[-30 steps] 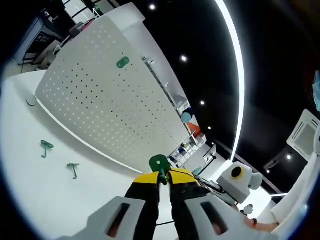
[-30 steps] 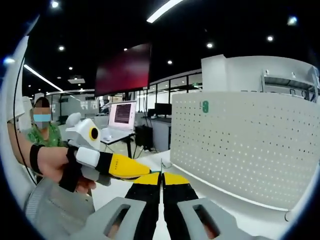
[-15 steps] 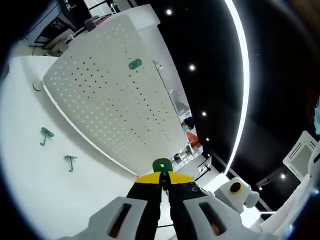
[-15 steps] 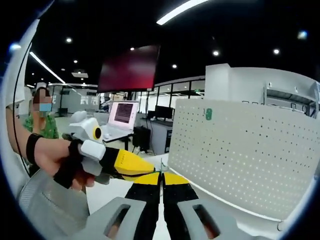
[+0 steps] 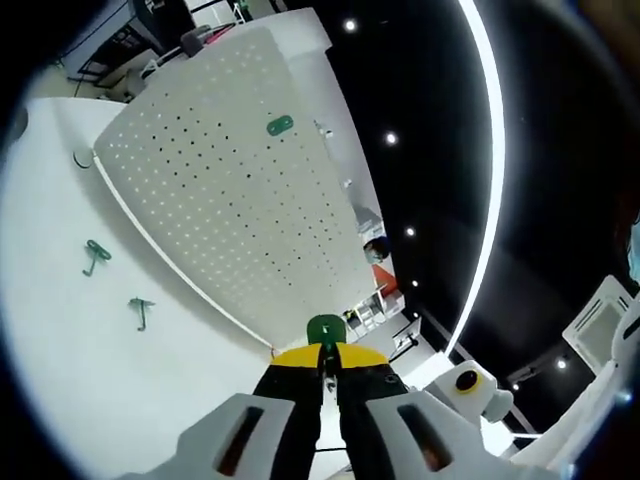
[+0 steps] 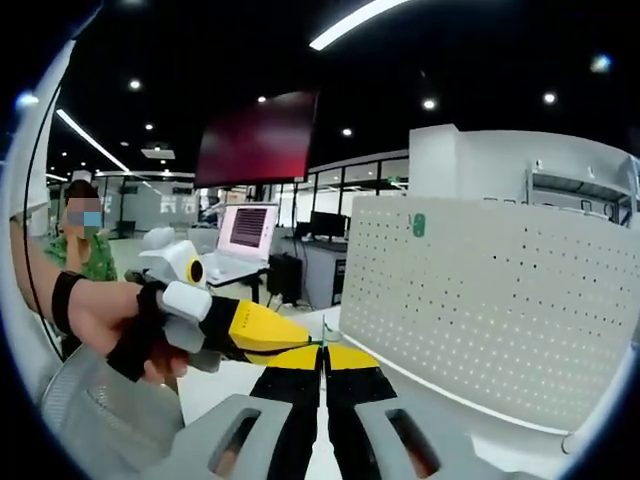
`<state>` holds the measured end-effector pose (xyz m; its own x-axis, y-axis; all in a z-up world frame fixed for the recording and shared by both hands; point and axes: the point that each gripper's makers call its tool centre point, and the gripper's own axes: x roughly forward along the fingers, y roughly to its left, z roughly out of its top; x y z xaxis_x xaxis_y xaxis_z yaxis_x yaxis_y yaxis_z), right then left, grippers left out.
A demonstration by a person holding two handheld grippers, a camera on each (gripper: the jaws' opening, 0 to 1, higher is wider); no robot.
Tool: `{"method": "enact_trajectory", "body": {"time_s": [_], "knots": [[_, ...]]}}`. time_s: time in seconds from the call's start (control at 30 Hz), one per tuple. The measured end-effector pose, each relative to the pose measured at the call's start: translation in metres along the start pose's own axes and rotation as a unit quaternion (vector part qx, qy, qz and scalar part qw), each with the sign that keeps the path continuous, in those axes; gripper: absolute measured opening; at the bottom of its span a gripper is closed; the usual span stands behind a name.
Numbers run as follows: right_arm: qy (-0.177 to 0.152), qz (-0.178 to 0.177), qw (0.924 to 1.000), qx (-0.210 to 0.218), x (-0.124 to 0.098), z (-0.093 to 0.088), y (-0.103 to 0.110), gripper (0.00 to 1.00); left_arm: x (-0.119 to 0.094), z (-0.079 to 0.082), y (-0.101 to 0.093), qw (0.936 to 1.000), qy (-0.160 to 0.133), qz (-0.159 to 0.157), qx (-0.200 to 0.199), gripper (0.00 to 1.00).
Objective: Insert the hook assembly into the mounting plate slot until the hook locks in place.
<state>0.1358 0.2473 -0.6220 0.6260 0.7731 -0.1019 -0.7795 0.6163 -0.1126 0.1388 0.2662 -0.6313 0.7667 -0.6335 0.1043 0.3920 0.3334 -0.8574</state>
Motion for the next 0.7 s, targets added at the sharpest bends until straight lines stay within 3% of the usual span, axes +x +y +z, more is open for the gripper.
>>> {"method": "enact_trajectory", "body": {"time_s": [0.07,0.37,0.7], "knots": [[0.001,0.003,0.9999,0.015,0.001,-0.002,0.000,0.00,0.000,0.000,0.001,1.0000,0.002,0.002,0.007,0.04],[0.012,-0.001,0.9999,0.010,0.001,-0.008,0.000,0.04,0.000,0.002,0.004,0.9992,0.006,0.011,0.038,0.04],[0.023,-0.018,0.9994,0.018,-0.006,-0.012,-0.011,0.16,0.010,0.016,0.005,0.9911,0.007,0.036,0.128,0.03]]}}
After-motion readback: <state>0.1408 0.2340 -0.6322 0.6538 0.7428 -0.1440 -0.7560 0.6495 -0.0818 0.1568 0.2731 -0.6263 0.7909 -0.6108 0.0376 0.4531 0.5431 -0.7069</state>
